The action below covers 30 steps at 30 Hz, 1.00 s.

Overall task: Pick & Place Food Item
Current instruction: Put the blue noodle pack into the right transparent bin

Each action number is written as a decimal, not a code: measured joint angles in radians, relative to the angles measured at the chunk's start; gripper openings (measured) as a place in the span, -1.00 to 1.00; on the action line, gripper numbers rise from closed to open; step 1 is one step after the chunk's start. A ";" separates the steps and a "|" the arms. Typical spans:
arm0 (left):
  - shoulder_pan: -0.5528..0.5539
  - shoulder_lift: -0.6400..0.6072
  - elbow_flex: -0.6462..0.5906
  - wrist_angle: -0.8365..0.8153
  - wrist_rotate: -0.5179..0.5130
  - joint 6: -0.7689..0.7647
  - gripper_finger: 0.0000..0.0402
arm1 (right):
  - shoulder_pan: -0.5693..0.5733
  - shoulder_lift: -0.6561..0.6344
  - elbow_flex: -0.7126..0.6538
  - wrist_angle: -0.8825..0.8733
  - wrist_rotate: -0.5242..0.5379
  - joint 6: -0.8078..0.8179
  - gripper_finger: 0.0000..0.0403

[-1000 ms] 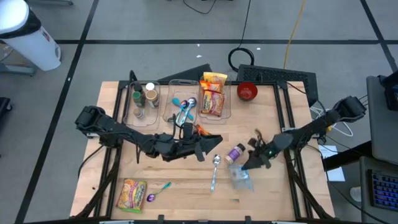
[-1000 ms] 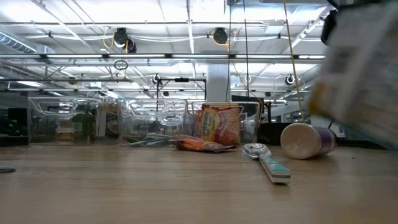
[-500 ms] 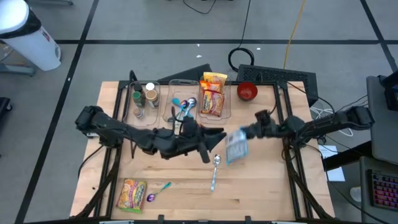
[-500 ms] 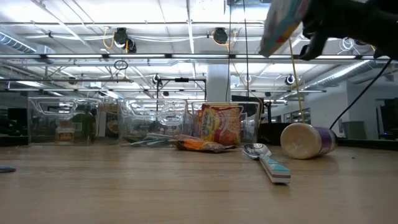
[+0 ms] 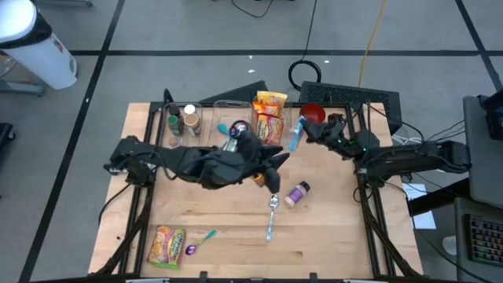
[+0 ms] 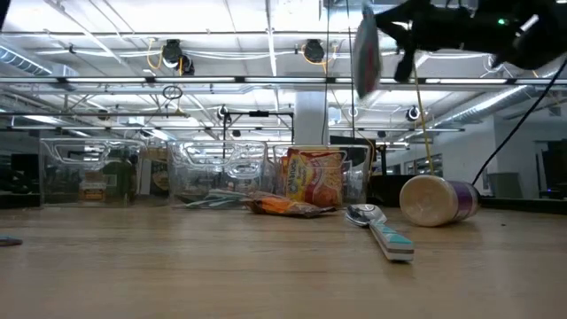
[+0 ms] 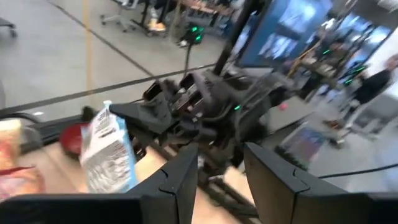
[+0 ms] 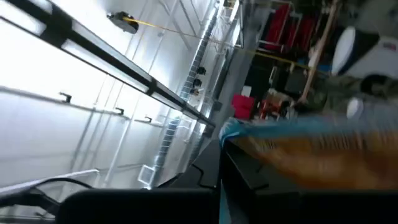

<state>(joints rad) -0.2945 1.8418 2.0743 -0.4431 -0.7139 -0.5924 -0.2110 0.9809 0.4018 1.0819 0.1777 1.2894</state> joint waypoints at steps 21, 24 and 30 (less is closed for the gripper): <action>0.156 0.113 0.279 -0.658 0.127 -0.088 -0.32 | -0.058 0.339 0.261 0.098 -0.082 -0.132 -1.00; 0.209 0.102 0.280 -0.710 0.277 -0.142 -0.32 | -0.058 0.345 0.261 0.092 -0.078 -0.128 -1.00; 0.298 0.101 0.280 -0.719 0.472 -0.140 -0.32 | -0.061 0.345 0.261 0.094 -0.074 -0.176 -1.00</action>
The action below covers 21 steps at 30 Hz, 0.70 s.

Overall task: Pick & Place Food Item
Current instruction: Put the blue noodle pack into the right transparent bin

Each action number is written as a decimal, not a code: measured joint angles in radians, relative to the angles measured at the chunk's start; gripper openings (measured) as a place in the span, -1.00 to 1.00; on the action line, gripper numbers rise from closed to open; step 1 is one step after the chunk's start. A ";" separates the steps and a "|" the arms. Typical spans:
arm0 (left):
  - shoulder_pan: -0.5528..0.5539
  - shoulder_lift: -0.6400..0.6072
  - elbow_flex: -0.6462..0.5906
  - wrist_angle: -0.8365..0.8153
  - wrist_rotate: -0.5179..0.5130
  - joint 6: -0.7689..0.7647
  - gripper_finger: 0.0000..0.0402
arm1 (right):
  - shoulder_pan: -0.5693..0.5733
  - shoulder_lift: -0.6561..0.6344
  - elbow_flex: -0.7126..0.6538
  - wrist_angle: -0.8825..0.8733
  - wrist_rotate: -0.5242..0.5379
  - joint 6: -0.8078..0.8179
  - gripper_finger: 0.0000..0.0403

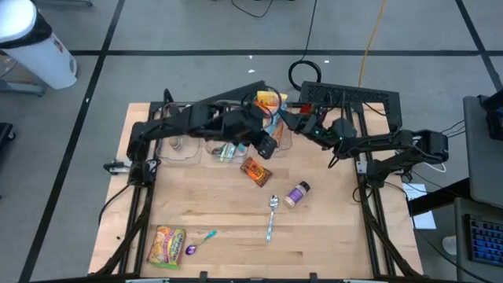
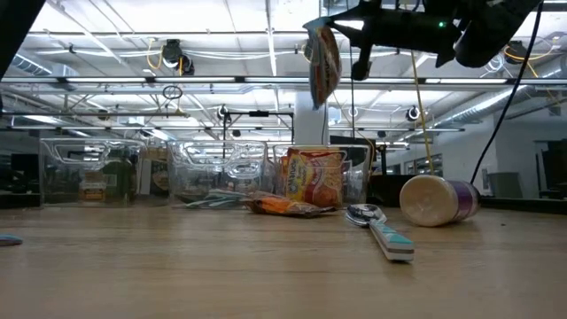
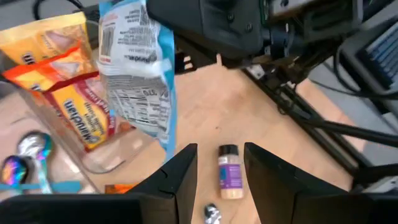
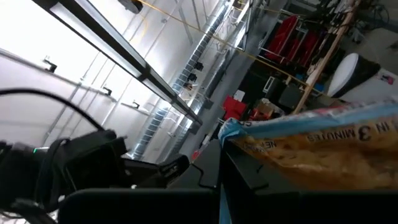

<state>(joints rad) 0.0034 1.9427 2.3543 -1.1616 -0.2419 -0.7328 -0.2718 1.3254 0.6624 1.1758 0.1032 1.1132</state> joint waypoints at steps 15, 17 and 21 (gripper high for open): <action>0.072 0.030 0.000 0.045 -0.002 0.065 -0.16 | -0.051 0.000 -0.001 -0.005 0.000 0.051 -1.00; 0.079 0.040 -0.001 0.035 -0.002 0.072 -0.16 | -0.050 0.000 -0.001 -0.006 0.000 0.052 -1.00; 0.090 0.068 -0.001 0.019 -0.003 0.076 -0.16 | -0.050 0.000 -0.001 -0.007 0.000 0.052 -1.00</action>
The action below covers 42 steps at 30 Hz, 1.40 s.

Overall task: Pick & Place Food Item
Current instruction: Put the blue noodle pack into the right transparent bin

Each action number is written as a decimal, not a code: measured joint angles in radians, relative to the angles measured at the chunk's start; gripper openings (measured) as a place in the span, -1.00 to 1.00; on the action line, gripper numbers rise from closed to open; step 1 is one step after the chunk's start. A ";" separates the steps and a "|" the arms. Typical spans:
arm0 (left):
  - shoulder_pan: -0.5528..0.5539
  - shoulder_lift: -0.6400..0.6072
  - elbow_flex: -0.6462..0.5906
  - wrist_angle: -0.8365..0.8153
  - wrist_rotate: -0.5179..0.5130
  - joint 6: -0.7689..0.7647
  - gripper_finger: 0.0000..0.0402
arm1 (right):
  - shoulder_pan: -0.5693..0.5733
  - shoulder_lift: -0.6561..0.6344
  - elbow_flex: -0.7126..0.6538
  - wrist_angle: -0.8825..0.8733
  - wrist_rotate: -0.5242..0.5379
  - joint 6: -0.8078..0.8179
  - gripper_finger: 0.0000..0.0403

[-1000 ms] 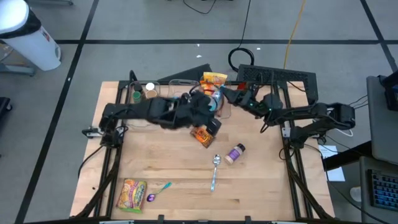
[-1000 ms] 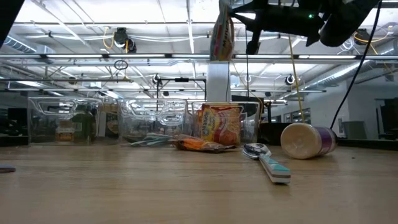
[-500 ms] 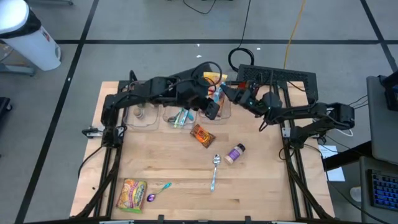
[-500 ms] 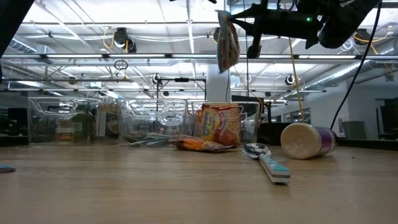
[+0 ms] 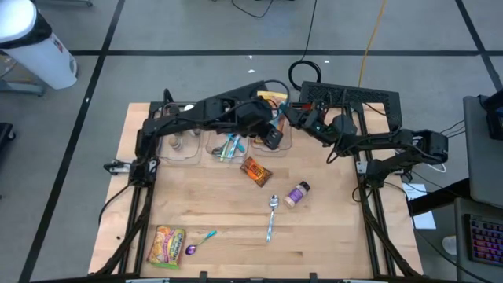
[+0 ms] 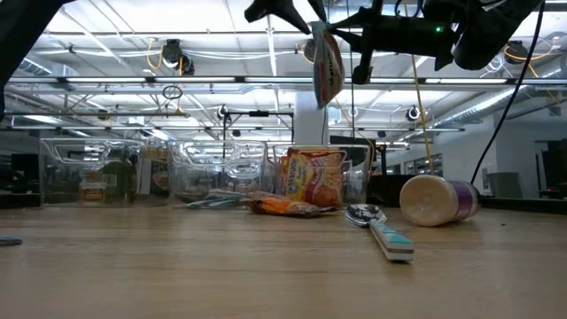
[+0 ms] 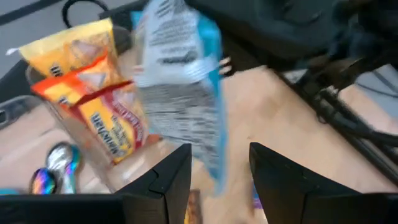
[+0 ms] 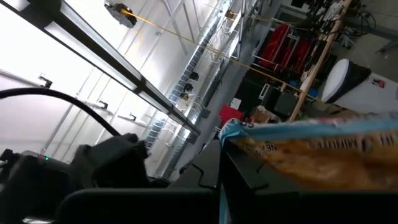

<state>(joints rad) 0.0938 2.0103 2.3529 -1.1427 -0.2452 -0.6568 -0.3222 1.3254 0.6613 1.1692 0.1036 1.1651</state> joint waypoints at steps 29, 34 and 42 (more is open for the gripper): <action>0.012 0.053 0.000 -0.014 0.045 0.097 -0.98 | -0.001 0.000 0.000 -0.006 -0.061 -0.037 -0.91; 0.011 0.047 0.001 -0.016 0.103 0.121 -0.99 | -0.026 -0.004 0.000 0.017 -0.177 -0.088 -0.57; 0.008 -0.042 0.001 -0.098 0.142 0.114 -0.99 | -0.135 -0.038 0.002 0.040 -0.522 -0.112 0.00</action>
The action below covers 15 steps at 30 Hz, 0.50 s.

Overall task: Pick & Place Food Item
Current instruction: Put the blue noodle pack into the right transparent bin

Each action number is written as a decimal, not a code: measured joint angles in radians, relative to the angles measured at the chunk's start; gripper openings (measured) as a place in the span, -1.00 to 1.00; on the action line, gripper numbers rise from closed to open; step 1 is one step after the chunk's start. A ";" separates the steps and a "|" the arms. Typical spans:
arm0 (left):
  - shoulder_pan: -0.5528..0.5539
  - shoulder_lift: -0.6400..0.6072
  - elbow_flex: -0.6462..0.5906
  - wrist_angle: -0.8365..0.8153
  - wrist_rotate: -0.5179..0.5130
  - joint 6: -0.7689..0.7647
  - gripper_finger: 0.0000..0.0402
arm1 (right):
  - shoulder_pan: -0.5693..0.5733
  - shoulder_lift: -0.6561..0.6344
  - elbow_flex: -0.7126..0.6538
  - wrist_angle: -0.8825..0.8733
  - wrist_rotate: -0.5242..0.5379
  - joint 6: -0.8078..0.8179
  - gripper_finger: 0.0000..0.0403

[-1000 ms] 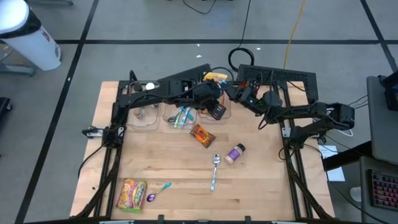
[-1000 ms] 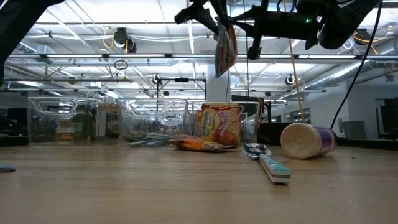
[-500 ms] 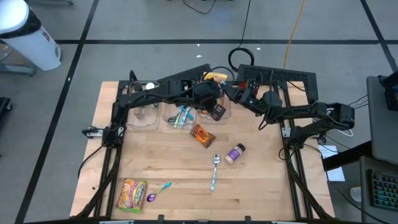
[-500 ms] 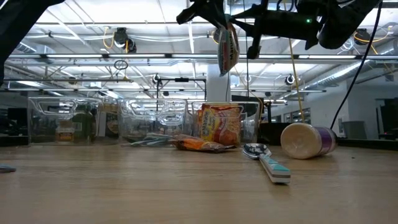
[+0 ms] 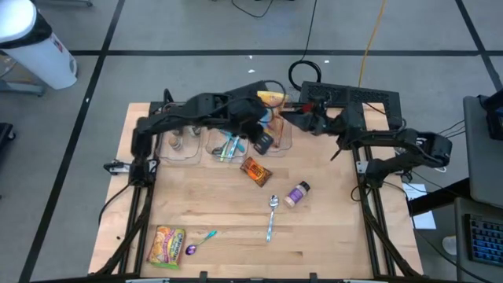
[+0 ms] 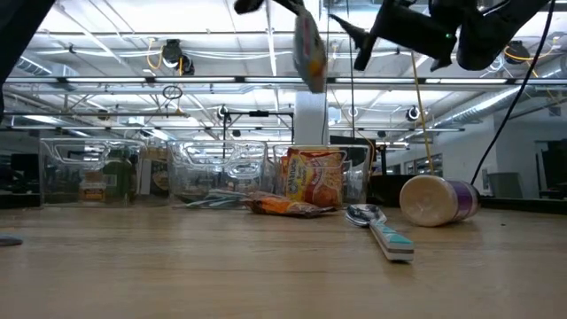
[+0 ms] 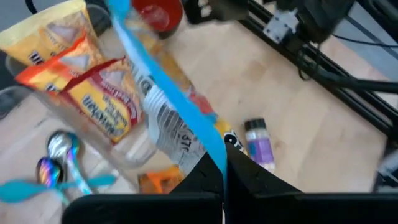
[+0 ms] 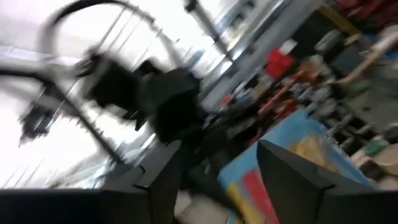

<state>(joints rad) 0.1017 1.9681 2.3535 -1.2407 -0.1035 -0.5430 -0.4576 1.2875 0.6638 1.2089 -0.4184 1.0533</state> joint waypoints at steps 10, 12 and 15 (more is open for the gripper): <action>-0.057 -0.154 0.001 -0.120 0.052 0.007 -1.00 | 0.001 -0.122 0.329 -0.505 -0.364 -0.362 0.08; -0.074 -0.159 0.001 -0.144 0.069 0.011 -1.00 | 0.030 -0.120 0.461 -0.767 -0.419 -0.535 0.06; -0.096 -0.157 0.001 -0.174 0.105 0.029 -1.00 | 0.092 -0.090 0.662 -1.144 -0.414 -0.849 0.04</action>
<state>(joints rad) 0.0060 1.8109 2.3543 -1.4150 0.0011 -0.5143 -0.3651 1.1974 1.3261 0.0647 -0.8321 0.2040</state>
